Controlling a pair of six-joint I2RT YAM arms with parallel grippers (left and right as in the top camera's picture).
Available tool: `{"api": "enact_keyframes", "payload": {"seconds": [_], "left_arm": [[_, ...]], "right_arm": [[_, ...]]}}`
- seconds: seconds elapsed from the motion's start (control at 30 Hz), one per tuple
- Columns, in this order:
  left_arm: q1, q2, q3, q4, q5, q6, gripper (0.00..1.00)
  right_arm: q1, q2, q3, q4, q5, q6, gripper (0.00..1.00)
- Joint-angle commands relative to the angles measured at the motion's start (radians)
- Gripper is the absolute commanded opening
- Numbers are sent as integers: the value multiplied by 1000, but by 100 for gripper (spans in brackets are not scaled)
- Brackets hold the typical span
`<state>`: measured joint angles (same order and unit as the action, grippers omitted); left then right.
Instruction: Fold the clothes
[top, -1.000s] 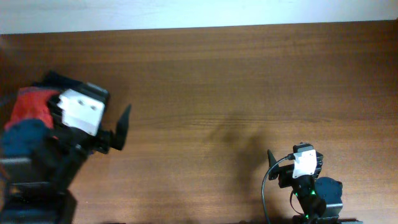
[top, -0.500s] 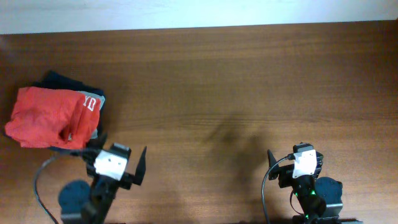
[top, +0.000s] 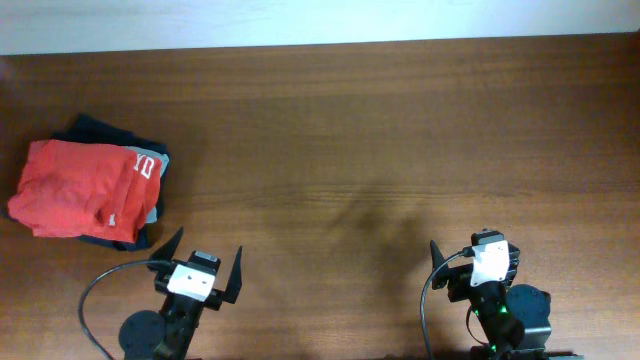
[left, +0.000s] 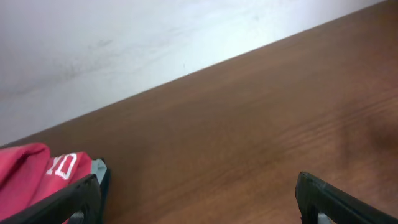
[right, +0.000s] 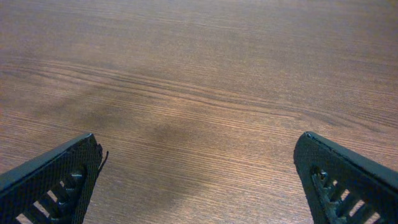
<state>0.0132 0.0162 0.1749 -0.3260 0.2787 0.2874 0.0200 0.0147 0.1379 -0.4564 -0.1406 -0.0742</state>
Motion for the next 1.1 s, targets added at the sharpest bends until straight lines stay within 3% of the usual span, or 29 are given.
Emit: {"api": "enact_keyframes", "payload": {"seconds": [0.0, 0.1, 1.07], "left_arm": [[-4, -11, -84, 91, -3, -11, 99], [-4, -7, -130, 194, 17, -11, 99], [-4, -7, -130, 187, 16, -10, 99]], "right_arm": [[-7, -9, -7, 1, -9, 12, 98], [-7, -9, -7, 1, -9, 12, 99], [-7, -9, -7, 1, -9, 12, 98]]}}
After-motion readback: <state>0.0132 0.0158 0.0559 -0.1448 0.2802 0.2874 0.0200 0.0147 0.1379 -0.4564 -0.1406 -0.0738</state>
